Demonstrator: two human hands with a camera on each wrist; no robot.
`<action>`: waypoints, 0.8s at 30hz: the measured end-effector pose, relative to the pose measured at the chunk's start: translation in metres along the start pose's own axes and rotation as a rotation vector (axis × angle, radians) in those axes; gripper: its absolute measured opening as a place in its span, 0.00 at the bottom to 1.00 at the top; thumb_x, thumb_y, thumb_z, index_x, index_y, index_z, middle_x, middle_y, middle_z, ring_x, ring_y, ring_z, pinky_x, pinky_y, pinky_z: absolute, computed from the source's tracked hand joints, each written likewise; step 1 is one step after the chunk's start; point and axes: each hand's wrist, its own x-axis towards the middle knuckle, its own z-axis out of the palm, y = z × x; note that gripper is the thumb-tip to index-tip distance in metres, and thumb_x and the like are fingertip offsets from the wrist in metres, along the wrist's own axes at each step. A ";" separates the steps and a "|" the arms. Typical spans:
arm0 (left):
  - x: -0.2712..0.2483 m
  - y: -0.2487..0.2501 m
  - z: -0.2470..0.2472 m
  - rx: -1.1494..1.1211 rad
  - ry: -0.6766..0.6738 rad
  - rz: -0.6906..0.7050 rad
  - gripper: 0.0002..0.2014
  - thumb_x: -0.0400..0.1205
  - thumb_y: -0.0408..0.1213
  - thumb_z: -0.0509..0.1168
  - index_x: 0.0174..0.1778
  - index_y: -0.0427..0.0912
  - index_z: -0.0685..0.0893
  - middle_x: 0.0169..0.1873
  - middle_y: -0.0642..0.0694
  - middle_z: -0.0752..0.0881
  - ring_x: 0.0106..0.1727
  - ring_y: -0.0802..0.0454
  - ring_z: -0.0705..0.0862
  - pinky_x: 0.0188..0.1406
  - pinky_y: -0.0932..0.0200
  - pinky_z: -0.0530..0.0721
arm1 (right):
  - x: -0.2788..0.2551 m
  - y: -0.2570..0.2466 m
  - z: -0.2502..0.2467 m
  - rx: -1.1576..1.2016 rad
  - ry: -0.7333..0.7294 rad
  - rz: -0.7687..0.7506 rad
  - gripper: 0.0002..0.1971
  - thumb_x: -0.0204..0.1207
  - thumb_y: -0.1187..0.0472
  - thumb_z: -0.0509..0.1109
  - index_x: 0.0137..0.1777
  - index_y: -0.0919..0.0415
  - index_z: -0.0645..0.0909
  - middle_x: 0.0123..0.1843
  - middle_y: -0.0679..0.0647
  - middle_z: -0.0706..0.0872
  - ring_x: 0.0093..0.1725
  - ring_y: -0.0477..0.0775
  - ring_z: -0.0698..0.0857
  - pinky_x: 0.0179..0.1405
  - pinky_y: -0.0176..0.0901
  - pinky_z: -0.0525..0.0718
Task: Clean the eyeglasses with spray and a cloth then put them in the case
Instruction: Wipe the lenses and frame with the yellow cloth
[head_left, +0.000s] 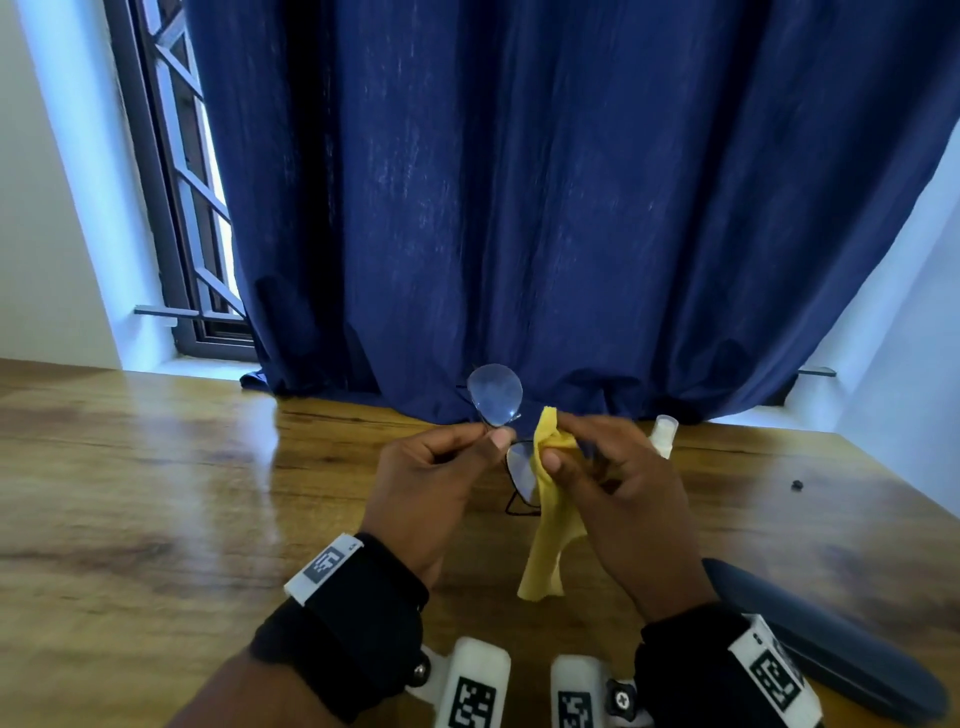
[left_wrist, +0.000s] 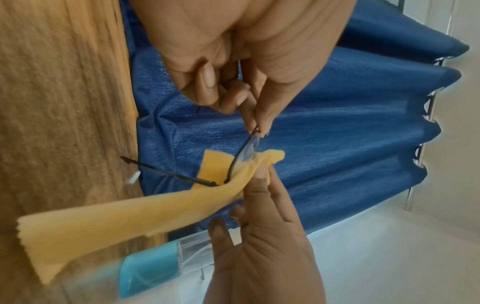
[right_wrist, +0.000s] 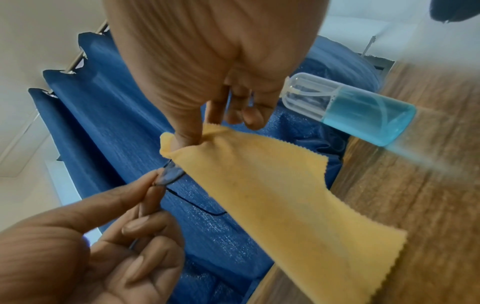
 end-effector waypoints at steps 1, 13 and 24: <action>0.001 -0.001 0.000 -0.022 0.002 -0.008 0.06 0.81 0.36 0.74 0.49 0.41 0.95 0.43 0.47 0.96 0.43 0.62 0.92 0.39 0.72 0.84 | 0.000 -0.001 0.001 -0.012 0.020 -0.013 0.18 0.75 0.48 0.79 0.63 0.36 0.84 0.57 0.36 0.82 0.51 0.41 0.83 0.47 0.32 0.83; 0.000 -0.001 0.001 -0.074 -0.003 0.049 0.07 0.81 0.32 0.73 0.51 0.36 0.94 0.36 0.49 0.95 0.30 0.67 0.87 0.32 0.76 0.81 | 0.002 -0.003 0.000 0.122 0.078 0.104 0.15 0.66 0.48 0.84 0.49 0.47 0.85 0.42 0.46 0.82 0.34 0.38 0.78 0.34 0.25 0.76; -0.004 -0.003 0.004 0.016 -0.068 0.090 0.06 0.81 0.31 0.72 0.46 0.42 0.95 0.42 0.48 0.96 0.43 0.62 0.92 0.41 0.70 0.86 | 0.001 -0.006 0.003 0.170 0.064 0.261 0.26 0.54 0.41 0.88 0.47 0.51 0.84 0.44 0.54 0.90 0.39 0.43 0.84 0.34 0.30 0.82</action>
